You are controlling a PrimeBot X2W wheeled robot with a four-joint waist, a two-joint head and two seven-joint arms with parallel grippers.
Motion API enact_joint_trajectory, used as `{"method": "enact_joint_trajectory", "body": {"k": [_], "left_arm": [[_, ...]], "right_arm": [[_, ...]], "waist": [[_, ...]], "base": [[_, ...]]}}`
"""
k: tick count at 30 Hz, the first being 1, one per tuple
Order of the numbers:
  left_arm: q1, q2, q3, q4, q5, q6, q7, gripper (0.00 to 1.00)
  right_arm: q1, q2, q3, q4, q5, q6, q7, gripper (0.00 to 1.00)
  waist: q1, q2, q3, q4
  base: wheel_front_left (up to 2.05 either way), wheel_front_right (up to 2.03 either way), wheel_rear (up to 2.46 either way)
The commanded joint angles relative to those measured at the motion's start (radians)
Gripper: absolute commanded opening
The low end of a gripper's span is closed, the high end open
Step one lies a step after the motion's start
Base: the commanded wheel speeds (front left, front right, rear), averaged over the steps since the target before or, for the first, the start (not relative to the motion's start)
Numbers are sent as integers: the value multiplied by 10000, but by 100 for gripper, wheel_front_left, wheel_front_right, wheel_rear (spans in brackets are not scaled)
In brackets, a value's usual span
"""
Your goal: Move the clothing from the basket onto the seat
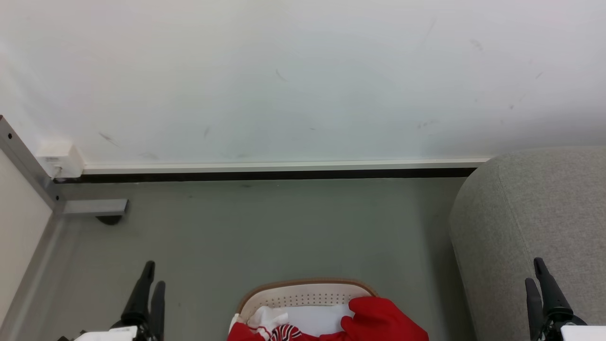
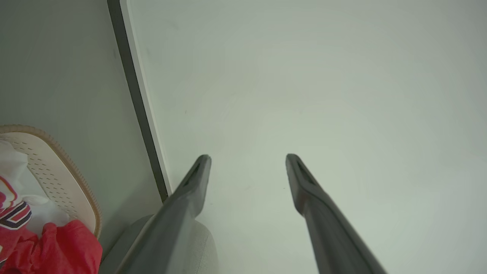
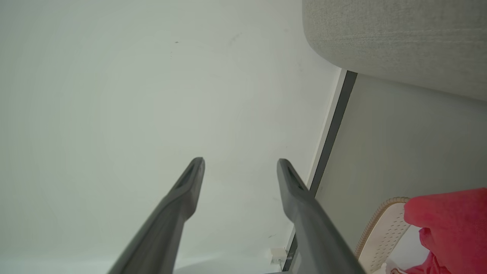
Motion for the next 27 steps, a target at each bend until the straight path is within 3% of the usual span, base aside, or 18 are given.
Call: {"method": "enact_joint_trajectory", "body": {"k": [1,14,27], "left_arm": [[-260,48,-51,-288,123,-29,-228,100],[-413,67,-173,-681,1312,-40,-779,100],[-428,87,-401,-1060,3763,-42,-1299,100]], "right_arm": [[-207,-94,178,-226,19,-1,-218,100],[-358,-175,716,-620,-502,-3,-785,100],[-466,-251,1127,-920,-2649,-5,-1312,100]], "waist": [[0,-1,4,-1],[0,-1,33,-37],[0,-1,65,-99]], "base": [[0,0,0],[0,0,0],[0,0,0]]}}
